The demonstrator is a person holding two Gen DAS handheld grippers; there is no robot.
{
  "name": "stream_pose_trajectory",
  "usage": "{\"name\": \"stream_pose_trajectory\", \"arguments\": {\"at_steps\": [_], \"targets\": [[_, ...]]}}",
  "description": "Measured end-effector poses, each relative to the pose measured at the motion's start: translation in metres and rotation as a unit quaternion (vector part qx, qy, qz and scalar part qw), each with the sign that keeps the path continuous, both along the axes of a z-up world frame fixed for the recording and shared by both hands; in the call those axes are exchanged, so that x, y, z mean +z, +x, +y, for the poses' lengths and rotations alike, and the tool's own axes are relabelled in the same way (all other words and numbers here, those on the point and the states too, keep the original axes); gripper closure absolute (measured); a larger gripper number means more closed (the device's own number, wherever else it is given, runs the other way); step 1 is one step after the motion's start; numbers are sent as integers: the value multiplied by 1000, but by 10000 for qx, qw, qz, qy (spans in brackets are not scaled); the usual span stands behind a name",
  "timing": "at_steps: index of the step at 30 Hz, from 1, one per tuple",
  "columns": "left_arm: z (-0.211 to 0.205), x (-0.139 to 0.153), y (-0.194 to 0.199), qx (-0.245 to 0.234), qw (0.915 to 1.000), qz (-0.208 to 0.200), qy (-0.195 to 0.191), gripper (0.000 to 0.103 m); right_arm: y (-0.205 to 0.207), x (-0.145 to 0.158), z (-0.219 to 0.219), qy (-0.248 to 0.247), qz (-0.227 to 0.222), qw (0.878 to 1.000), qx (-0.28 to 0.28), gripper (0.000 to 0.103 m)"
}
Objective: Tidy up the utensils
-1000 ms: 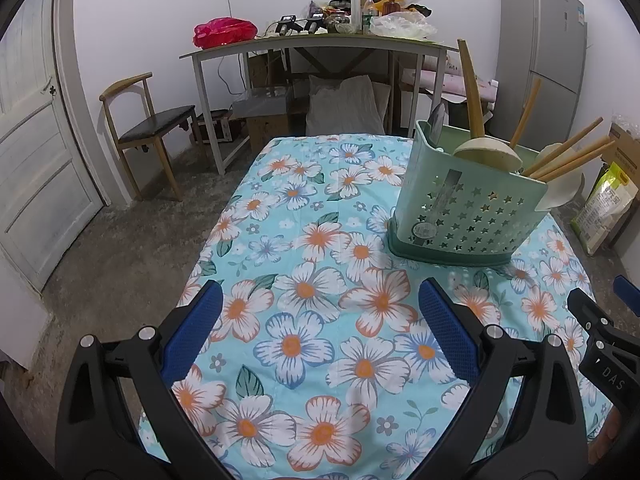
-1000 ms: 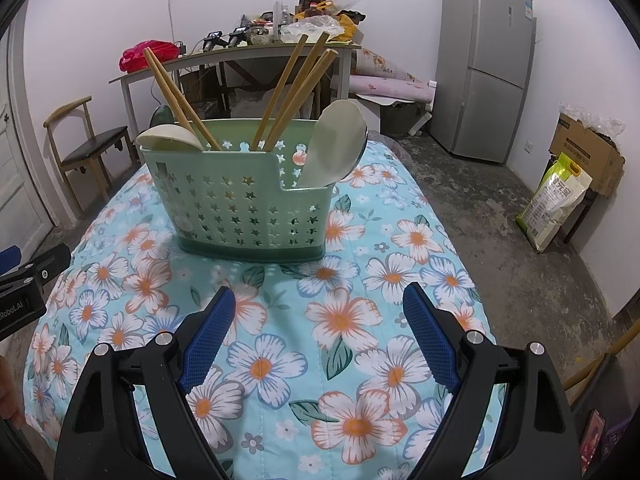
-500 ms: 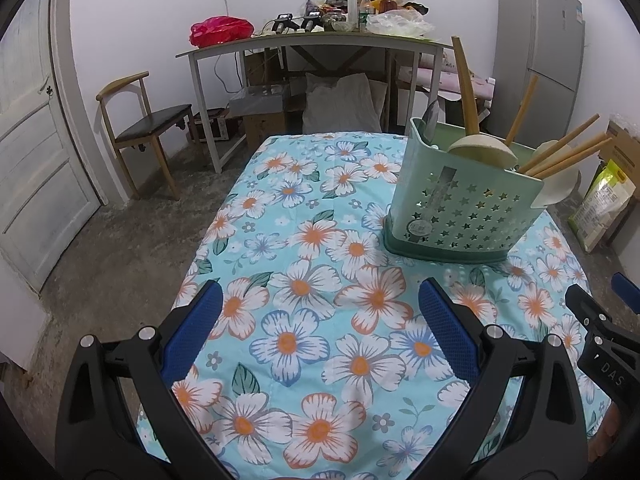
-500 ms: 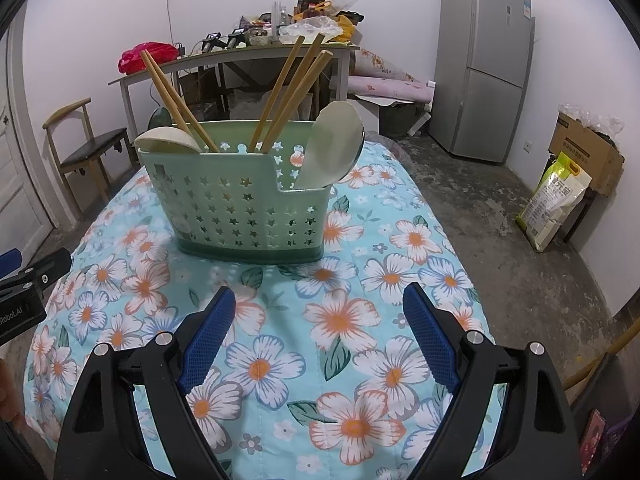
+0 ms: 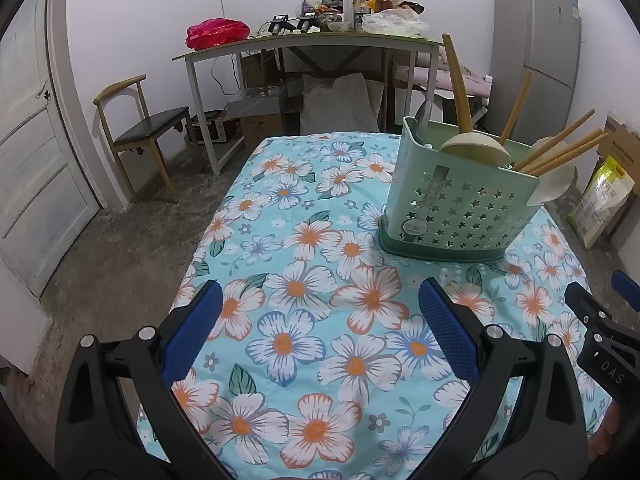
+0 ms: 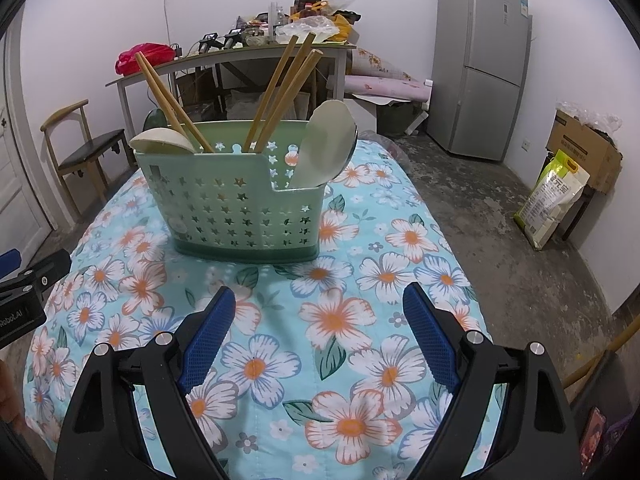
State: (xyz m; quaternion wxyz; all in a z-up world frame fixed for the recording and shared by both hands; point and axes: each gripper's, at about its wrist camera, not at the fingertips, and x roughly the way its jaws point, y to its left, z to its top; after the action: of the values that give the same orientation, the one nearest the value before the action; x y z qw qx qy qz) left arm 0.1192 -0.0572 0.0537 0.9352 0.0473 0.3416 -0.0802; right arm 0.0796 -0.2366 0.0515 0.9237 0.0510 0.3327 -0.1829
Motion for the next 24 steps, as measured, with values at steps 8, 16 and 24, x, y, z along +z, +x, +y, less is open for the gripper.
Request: {"name": "stream_pose_trajectory", "arguments": {"at_steps": [8, 16, 24], "targets": [[-1, 0, 0, -2, 10000, 8, 5, 8, 0, 0, 0, -4, -1, 10000, 4, 20], [-1, 0, 0, 4, 10000, 10, -4, 8, 0, 0, 0, -3, -2, 10000, -1, 20], [0, 0, 2, -7, 10000, 19, 4, 8, 0, 0, 0, -4, -1, 10000, 1, 20]]}}
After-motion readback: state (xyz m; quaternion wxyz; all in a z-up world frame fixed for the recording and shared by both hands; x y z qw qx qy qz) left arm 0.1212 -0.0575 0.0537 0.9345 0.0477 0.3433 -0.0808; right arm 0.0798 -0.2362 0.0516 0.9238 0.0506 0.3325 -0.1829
